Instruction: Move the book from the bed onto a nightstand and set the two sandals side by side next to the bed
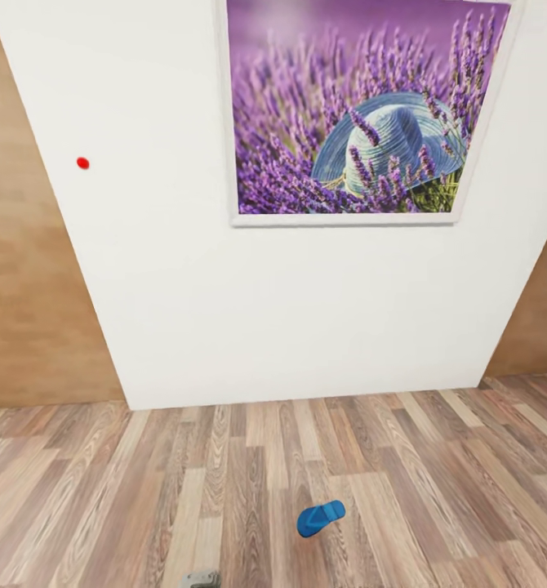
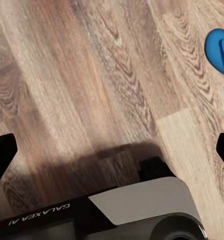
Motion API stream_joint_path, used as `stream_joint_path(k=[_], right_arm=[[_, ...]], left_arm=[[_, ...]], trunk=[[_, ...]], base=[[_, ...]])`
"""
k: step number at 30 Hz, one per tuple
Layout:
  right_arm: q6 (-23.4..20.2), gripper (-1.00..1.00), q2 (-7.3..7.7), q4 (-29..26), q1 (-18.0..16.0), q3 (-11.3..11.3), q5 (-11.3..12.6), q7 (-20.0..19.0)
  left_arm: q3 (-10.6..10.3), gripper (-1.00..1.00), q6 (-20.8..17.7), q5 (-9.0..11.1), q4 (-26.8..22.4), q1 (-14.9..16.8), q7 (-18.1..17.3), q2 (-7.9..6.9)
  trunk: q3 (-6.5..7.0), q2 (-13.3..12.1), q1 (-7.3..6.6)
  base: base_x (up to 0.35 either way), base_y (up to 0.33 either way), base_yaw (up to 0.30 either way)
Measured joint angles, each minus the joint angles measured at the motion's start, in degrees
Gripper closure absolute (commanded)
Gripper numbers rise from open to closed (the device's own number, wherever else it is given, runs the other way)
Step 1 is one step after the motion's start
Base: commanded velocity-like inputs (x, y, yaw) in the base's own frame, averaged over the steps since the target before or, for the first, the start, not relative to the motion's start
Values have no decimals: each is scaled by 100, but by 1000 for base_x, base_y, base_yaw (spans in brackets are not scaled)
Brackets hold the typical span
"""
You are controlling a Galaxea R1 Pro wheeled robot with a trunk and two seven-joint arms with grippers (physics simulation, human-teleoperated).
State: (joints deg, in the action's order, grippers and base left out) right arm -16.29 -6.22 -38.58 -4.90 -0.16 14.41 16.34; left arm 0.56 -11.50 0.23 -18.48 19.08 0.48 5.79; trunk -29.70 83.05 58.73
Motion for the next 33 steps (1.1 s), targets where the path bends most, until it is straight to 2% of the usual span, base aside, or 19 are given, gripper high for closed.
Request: stream_joint_path(k=[22, 33], right_arm=[[0, -100, 0, -2, 0, 0, 0, -4], [1, -100, 0, 0, 0, -1, 0, -4]], left_arm=[[0, -100, 0, 0, 0, 0, 0, 0], [0, -100, 0, 0, 0, 0, 0, 0]], trunk=[[0, 0, 0], [0, 0, -3]], base=[[14, 3, -283], [285, 0, -283]])
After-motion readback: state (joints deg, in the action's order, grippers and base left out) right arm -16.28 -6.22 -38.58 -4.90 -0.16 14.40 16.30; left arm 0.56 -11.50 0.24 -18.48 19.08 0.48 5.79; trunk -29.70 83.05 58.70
